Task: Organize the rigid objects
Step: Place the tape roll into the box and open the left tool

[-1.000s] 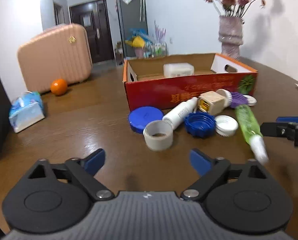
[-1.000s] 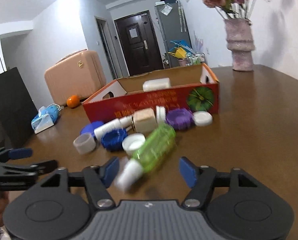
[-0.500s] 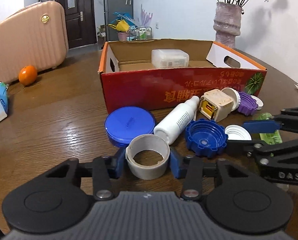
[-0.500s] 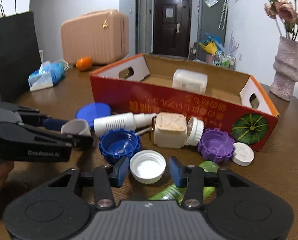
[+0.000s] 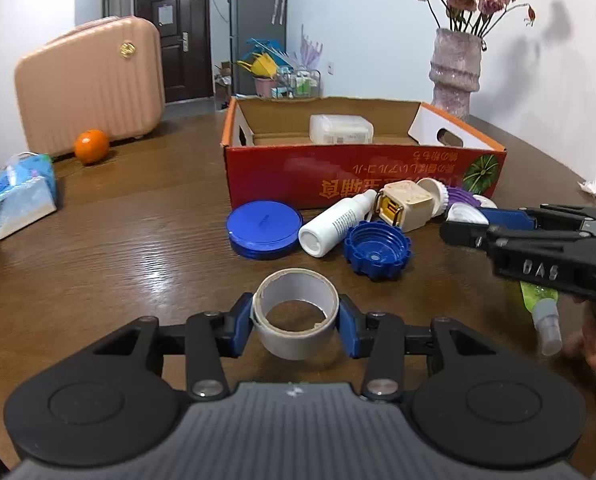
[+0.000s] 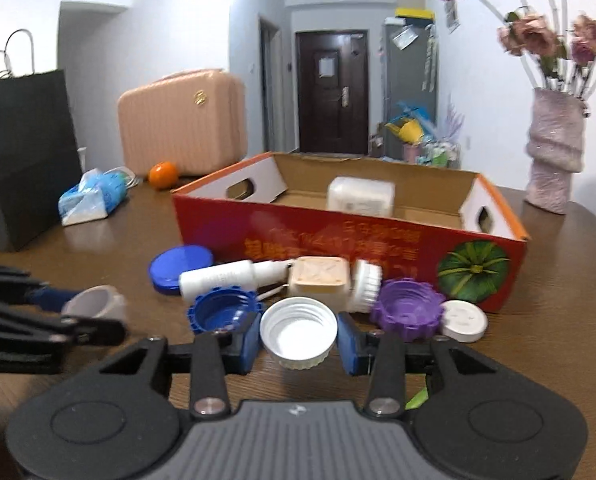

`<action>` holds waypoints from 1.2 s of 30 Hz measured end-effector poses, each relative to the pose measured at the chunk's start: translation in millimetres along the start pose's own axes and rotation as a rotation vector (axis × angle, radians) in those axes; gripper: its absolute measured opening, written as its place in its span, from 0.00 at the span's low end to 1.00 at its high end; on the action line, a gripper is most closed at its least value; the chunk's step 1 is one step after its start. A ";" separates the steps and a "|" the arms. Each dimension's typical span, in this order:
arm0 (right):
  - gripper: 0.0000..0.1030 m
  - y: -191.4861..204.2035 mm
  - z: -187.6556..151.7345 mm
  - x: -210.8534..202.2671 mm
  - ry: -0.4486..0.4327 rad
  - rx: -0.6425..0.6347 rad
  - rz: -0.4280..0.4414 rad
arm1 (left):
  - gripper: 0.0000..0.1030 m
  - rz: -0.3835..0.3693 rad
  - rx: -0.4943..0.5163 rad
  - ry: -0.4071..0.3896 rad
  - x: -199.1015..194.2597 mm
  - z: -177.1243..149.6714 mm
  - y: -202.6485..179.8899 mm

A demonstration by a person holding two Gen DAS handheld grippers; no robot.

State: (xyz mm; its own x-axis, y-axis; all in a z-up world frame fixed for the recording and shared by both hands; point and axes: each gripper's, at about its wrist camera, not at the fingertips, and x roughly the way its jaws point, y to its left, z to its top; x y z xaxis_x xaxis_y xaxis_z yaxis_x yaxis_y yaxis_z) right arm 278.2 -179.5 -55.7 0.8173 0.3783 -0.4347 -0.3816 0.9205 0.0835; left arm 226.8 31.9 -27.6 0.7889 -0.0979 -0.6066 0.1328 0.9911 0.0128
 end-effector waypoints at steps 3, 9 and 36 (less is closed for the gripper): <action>0.38 -9.6 -1.5 -19.7 -0.089 0.075 0.029 | 0.43 0.014 -0.003 -0.014 -16.4 -3.0 -2.2; 0.38 -31.7 4.1 -30.1 -0.168 0.141 0.032 | 0.43 0.032 0.007 -0.055 -37.4 -2.9 -7.7; 0.36 -135.8 173.1 172.5 0.114 0.091 -0.180 | 0.43 0.029 0.038 0.110 226.0 226.1 8.6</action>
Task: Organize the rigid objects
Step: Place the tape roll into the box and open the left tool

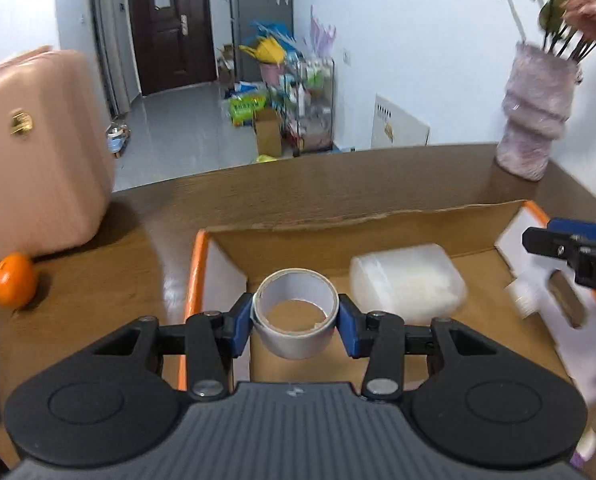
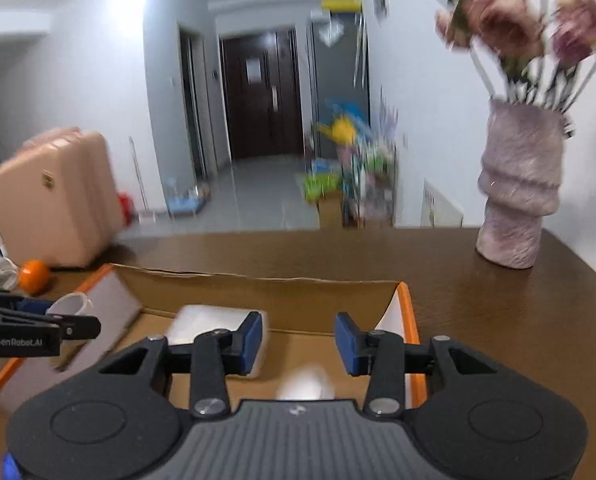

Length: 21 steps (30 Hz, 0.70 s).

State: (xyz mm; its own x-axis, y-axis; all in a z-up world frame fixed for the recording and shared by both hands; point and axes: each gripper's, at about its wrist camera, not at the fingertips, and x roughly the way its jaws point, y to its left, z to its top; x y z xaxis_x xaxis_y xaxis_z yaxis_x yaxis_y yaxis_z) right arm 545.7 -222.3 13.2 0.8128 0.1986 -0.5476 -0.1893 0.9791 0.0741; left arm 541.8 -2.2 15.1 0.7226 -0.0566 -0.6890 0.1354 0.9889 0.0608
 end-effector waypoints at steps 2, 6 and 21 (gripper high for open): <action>0.28 -2.8 10.0 21.1 0.031 -0.022 -0.021 | 0.44 0.023 0.039 0.028 22.3 7.2 -1.1; 0.32 -3.4 7.5 44.3 0.064 -0.036 -0.034 | 0.68 0.025 0.006 0.070 43.1 7.3 7.8; 0.58 11.0 9.8 -29.4 -0.008 -0.088 0.048 | 0.83 0.024 0.010 -0.069 -60.4 -7.3 18.4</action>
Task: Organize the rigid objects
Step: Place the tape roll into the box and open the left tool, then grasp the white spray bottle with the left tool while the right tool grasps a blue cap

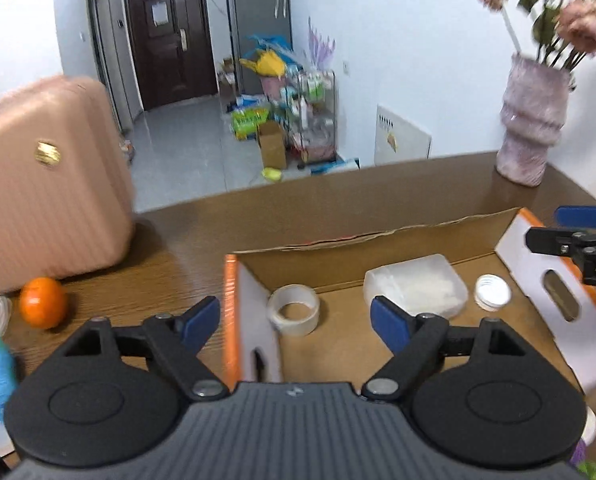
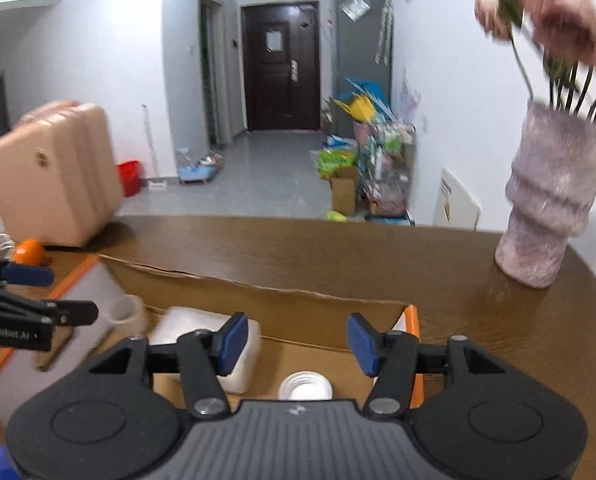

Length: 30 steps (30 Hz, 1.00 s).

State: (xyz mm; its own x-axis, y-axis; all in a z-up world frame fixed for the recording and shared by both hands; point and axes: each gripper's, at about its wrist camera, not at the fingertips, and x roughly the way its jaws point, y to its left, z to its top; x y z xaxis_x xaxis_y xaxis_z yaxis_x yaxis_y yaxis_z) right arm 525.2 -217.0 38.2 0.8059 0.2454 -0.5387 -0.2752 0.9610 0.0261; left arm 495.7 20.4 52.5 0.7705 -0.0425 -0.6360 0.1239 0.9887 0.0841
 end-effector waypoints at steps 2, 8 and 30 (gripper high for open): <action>0.64 4.9 -0.7 -29.1 -0.024 -0.023 0.007 | 0.84 0.005 -0.003 -0.027 -32.8 -9.7 6.6; 0.74 28.3 -35.4 -127.3 -0.101 -0.047 0.047 | 0.93 -0.007 0.024 -0.142 -133.9 -70.6 11.7; 0.80 90.8 -254.0 -252.4 -0.065 0.015 0.108 | 0.95 0.025 -0.095 -0.113 -250.6 -280.2 -20.2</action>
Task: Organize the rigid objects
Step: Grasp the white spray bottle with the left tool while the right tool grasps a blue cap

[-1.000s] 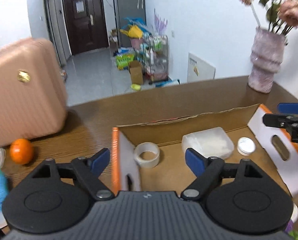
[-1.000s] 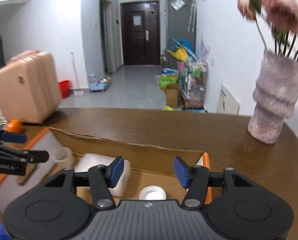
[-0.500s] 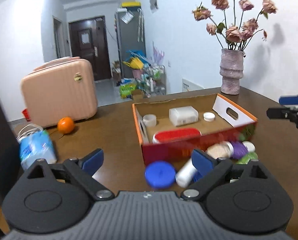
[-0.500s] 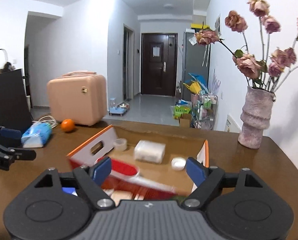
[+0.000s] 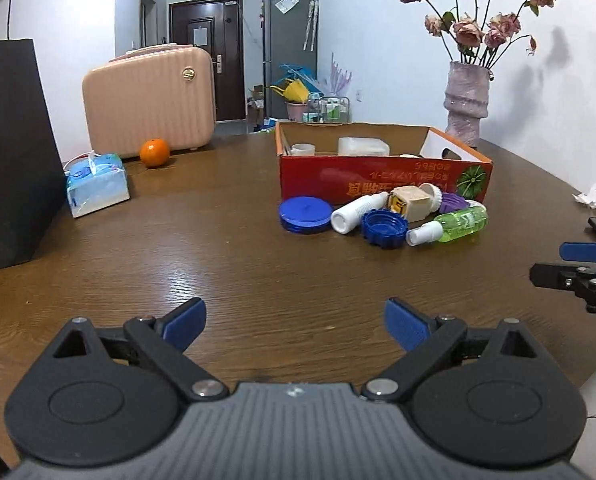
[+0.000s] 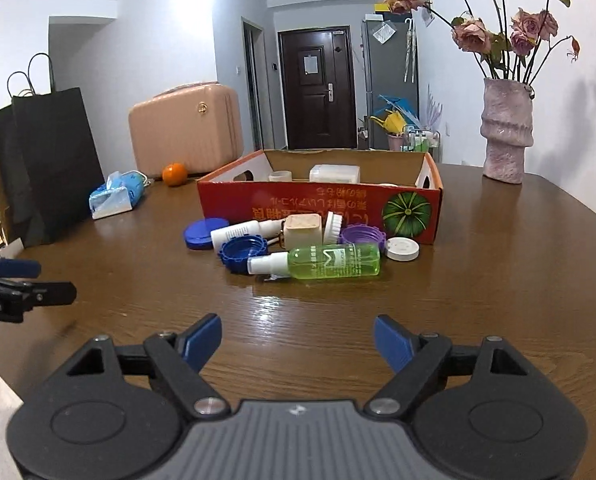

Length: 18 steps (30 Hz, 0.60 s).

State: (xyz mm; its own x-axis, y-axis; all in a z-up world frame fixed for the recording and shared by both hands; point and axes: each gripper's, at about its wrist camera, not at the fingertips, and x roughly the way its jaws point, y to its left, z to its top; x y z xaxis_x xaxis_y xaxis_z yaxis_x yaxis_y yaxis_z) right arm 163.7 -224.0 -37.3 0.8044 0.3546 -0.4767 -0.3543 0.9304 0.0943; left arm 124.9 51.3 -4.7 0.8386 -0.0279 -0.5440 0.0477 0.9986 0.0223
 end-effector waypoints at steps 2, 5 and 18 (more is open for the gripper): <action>0.80 0.2 4.4 3.8 -0.001 -0.012 -0.006 | 0.95 -0.001 0.011 0.000 1.6 -1.3 -1.0; 0.80 0.4 8.7 9.5 0.001 -0.007 -0.006 | 0.94 -0.006 0.015 0.007 10.0 1.4 -1.1; 0.74 15.0 42.3 81.1 0.041 -0.063 0.070 | 0.56 -0.113 0.160 0.019 111.9 70.3 -19.3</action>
State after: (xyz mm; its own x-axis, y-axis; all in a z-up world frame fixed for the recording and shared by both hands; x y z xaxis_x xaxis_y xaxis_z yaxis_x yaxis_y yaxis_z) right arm 243.8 -177.3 -37.6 0.7568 0.4132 -0.5065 -0.4395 0.8952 0.0738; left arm 256.0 25.8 -7.0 0.8128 -0.1368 -0.5662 0.2279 0.9692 0.0930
